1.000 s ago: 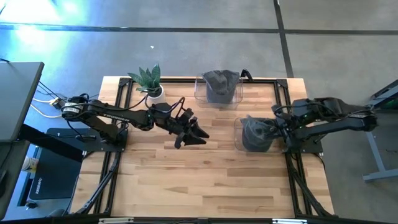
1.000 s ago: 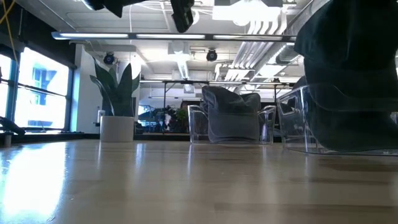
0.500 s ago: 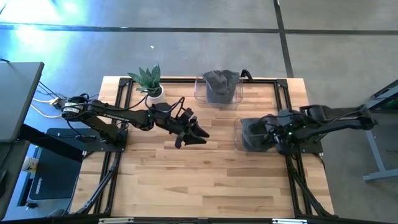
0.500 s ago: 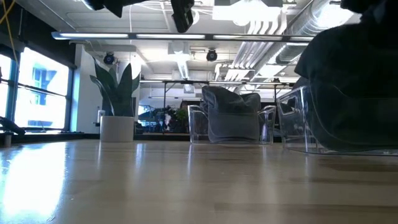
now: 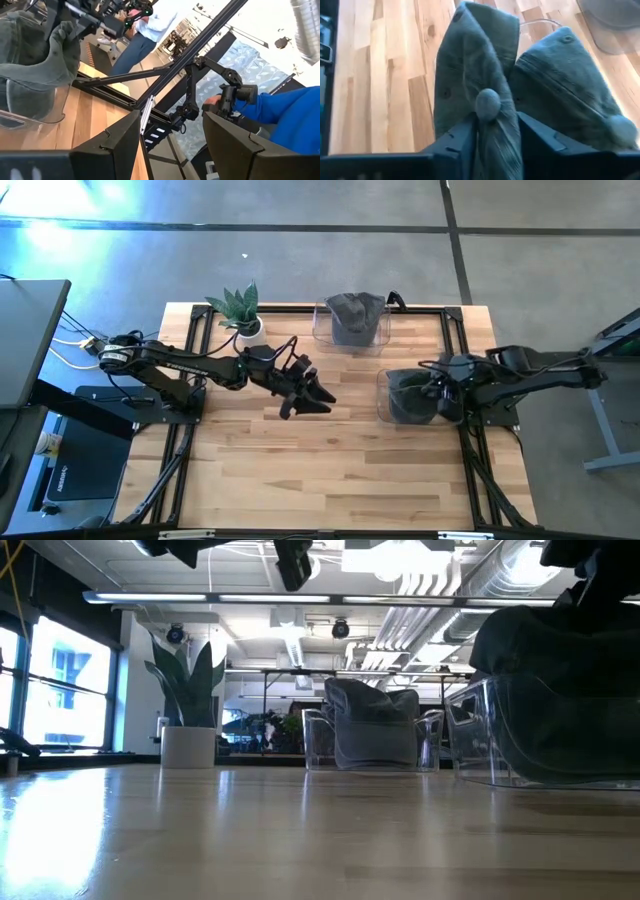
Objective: Pick & Place hat
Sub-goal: Put the black cap into the bottom transparent bin
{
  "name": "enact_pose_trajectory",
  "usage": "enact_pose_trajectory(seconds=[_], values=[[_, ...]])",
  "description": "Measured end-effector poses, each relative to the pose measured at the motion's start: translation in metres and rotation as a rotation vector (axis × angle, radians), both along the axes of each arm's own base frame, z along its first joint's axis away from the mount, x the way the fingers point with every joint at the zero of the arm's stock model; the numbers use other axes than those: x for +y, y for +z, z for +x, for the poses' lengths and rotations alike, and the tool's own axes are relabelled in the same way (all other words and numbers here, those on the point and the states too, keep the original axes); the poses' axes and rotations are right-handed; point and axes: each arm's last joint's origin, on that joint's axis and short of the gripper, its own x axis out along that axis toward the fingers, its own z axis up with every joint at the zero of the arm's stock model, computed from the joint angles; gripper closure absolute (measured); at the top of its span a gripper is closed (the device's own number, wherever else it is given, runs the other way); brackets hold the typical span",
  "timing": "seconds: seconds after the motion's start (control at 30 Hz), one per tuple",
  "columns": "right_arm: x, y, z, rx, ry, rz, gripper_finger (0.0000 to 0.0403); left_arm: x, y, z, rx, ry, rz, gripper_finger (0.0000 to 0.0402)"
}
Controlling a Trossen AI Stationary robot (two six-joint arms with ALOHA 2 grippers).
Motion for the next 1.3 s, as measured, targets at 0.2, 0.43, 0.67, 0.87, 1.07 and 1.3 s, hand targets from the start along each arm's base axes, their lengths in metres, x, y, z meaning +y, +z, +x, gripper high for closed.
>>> enact_pose_trajectory(seconds=[0.2, 0.43, 0.67, 0.87, 1.07, 1.3], values=[[-0.004, 0.012, -0.008, 0.021, -0.16, -0.011, 0.0221, 0.0, 0.0, 0.0, 0.0, -0.006, 0.0, 0.019], [-0.012, 0.016, -0.018, 0.032, -0.466, -0.113, 0.0211, 0.0, 0.0, 0.0, -0.001, -0.006, 0.0, 0.019], [-0.011, 0.039, -0.016, -0.085, -0.412, -0.056, 0.021, 0.0, 0.0, 0.0, -0.001, -0.006, 0.0, 0.019], [0.005, 0.055, 0.012, -0.221, 0.034, 0.173, 0.0219, 0.0, 0.0, 0.0, -0.001, -0.003, 0.0, 0.019], [0.01, 0.011, 0.052, -0.01, 0.087, 0.176, 0.0261, 0.0, 0.0, 0.0, -0.004, 0.02, 0.006, 0.019], [-0.003, -0.007, 0.061, 0.11, -0.15, -0.067, 0.0305, 0.0, 0.0, 0.0, -0.003, 0.021, 0.006, 0.019]])
